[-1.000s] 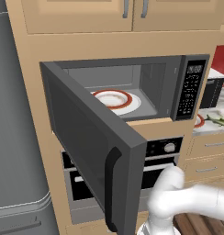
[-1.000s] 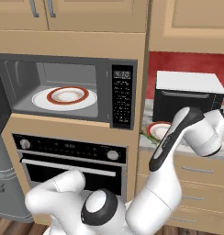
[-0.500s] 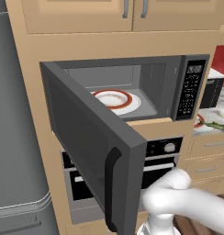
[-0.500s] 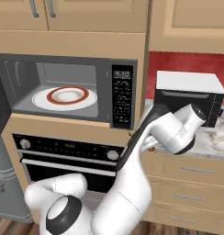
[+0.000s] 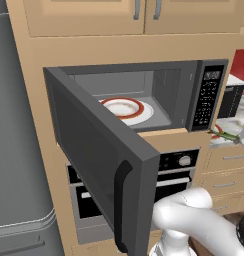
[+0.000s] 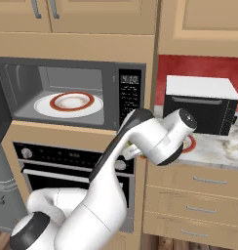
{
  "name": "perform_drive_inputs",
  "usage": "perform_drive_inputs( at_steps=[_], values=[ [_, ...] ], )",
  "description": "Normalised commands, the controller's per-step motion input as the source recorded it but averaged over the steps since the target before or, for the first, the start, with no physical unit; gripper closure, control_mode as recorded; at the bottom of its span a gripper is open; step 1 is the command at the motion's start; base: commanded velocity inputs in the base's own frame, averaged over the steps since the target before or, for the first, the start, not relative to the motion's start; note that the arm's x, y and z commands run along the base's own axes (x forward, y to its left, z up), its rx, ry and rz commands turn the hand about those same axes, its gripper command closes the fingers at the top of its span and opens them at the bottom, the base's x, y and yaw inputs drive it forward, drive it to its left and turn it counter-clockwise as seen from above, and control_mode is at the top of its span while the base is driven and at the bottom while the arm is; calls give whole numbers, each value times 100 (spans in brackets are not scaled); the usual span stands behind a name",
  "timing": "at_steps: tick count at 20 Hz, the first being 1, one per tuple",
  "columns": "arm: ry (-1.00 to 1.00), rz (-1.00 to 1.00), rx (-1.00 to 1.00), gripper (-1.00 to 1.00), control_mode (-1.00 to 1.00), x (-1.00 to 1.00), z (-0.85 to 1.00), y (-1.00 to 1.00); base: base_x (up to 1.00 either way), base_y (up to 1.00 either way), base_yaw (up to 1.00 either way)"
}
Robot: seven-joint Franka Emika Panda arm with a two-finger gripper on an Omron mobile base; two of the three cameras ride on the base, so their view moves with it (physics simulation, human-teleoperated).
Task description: Pick the fish from the counter and place it in the microwave. Then turn on the microwave.
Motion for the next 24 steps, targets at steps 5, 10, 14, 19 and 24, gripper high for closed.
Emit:
perform_drive_inputs(
  at_steps=[5,10,14,19,24],
  values=[
    [-2,-3,-3,100,-100,-12,21,46,0,0,0],
    [-3,-13,0,100,-100,-6,10,54,0,0,0],
    [-4,-12,3,100,-100,-2,10,47,0,0,0],
    [0,-6,10,100,-100,1,13,47,0,0,0],
    [0,-2,12,100,-100,9,9,48,0,0,0]
  ],
)
